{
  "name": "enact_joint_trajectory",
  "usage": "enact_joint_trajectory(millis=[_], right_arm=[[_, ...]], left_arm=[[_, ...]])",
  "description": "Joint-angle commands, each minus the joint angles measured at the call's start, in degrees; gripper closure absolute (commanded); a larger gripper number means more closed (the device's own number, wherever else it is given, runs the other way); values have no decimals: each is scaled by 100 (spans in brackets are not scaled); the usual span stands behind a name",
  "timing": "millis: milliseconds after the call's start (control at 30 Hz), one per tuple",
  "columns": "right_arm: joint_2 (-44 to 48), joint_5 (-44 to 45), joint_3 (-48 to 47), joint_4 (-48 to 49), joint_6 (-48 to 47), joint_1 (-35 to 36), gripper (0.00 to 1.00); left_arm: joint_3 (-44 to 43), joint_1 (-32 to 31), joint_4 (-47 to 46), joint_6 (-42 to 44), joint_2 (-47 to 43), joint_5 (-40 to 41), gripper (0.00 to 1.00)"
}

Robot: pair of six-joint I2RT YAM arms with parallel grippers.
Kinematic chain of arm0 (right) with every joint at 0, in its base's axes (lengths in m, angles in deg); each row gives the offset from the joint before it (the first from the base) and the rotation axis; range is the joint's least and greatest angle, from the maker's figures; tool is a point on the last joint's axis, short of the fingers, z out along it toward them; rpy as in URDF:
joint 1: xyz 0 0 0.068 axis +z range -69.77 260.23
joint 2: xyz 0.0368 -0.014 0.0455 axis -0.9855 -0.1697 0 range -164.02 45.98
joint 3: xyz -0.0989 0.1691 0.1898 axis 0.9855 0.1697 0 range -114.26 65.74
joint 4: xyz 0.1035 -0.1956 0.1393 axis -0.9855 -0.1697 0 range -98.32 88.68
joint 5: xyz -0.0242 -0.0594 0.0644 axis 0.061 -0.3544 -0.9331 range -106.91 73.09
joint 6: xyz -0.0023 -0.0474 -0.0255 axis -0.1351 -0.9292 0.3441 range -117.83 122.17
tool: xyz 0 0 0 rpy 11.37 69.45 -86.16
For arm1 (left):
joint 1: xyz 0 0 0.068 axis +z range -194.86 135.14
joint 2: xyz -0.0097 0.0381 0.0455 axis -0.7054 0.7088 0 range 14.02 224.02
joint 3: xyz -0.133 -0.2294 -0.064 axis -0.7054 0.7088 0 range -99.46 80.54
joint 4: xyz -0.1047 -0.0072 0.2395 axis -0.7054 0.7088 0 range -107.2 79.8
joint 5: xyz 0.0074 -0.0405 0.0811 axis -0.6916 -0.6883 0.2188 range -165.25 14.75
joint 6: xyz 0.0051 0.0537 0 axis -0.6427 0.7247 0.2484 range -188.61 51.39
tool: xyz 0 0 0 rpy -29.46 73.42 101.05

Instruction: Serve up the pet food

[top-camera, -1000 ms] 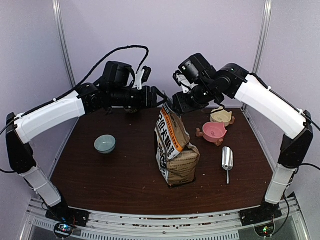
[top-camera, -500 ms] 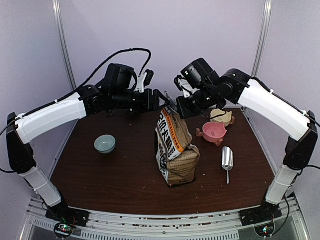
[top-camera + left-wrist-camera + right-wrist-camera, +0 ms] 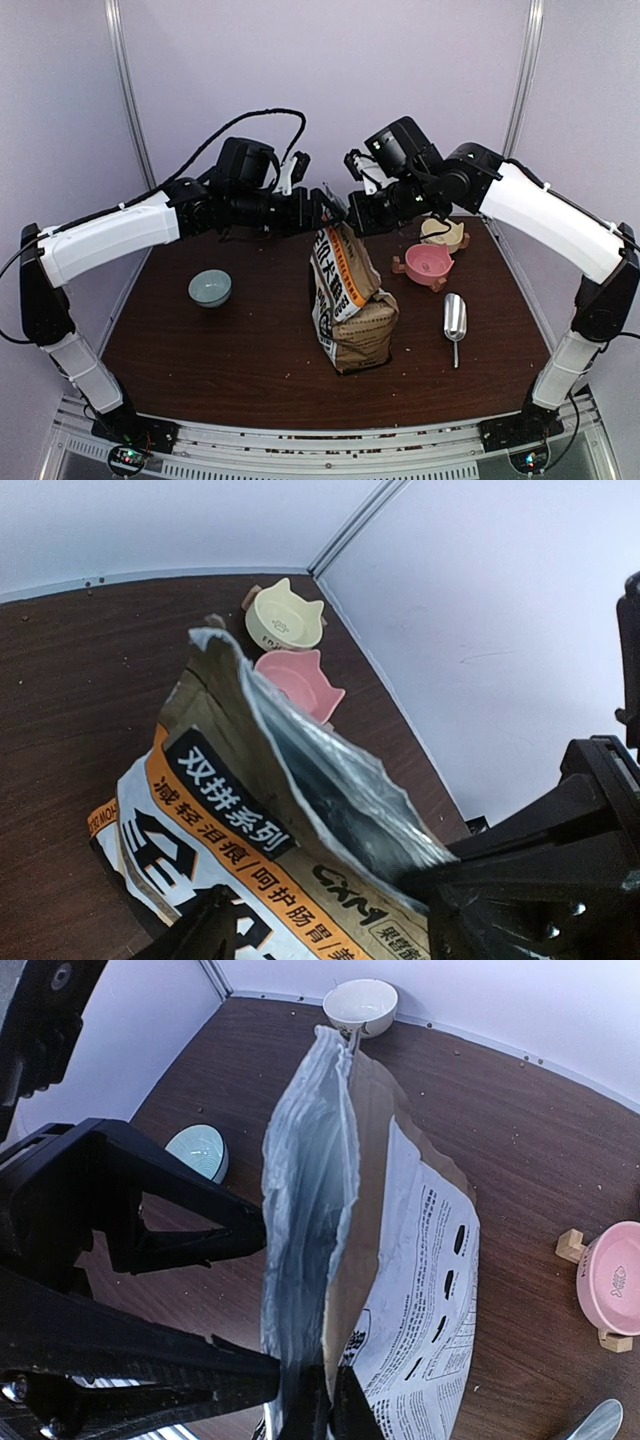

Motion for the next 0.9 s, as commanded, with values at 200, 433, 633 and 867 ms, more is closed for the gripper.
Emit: enact_joint_trajectory(millis=[200, 433, 633, 867], right_arm=[[44, -12, -61, 92, -9, 184, 100], [-4, 168, -100, -40, -65, 219, 100], [-31, 295, -115, -124, -102, 220, 100], [-31, 354, -128, -172, -135, 221, 100]], left_arm=[[25, -34, -402, -209, 236, 39, 27], [94, -51, -431, -285, 272, 260, 25], [74, -51, -566, -286, 198, 356, 22], [-193, -51, -463, -227, 271, 529, 21]])
